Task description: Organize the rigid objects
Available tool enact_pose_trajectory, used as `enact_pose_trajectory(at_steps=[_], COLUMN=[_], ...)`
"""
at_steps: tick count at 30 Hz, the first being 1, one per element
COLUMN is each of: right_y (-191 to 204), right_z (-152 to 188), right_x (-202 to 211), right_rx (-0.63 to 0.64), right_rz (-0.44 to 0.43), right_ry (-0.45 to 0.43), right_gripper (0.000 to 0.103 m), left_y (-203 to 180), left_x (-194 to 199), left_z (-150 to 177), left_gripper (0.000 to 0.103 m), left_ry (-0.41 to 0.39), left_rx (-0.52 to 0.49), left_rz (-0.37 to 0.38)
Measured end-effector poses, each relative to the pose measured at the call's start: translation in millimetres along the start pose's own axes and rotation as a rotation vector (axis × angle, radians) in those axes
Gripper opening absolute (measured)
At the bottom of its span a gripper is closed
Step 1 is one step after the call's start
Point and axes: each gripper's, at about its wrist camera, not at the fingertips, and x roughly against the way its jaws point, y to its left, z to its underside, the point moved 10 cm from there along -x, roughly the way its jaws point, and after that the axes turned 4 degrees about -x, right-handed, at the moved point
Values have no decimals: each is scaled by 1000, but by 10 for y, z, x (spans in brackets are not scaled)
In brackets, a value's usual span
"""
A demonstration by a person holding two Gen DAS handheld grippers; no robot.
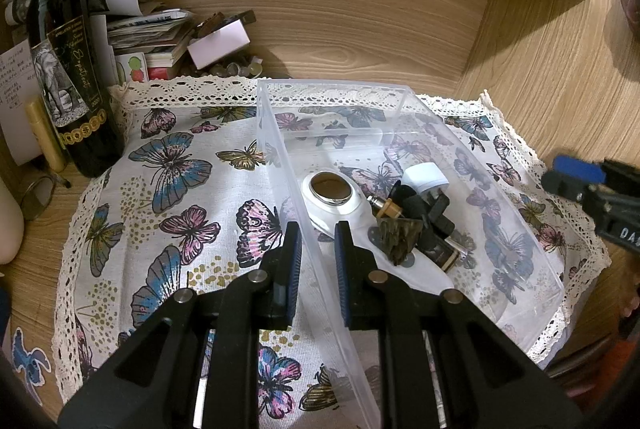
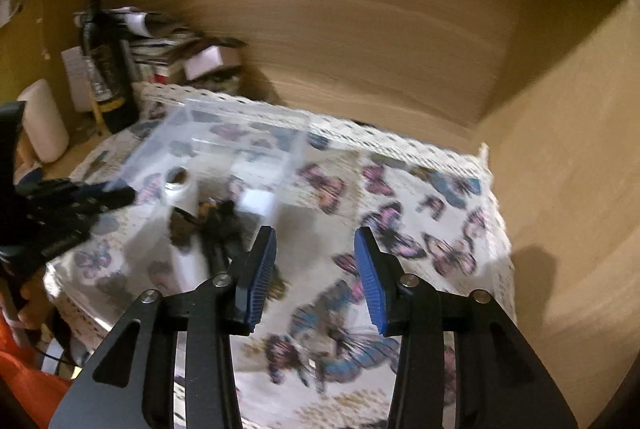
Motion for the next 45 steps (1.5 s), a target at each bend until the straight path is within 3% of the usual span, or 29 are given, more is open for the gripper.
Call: enact_pose_trajectory(at_steps=[6,18,23,27,34,45], right_y=[-172,-14,-25,24,-16,-126], right_z=[355,912,915,914,839,414], right_x=[-182,-501,-506,-501,-481,-108], right_rx=[-57,-55,-72,-64,-93,-98], right_rz=[7,-37,-57,-74,-46,-29], right_ry=[86,230,206,191,154,12], right_gripper=[38,38,38,22,22,22], left_y=[-3,5,9,13,14,18], left_x=[0,7,11,12,14,14], left_z=[-6,7,11,11,9,10], left_gripper=[15,15,15,15,15,15], left_ry=[2,5,4,4,4,4], left_rx=[-1,-3,-3,-6,-6,-7], left_rz=[-4,-6,-6,-8,-8,-8])
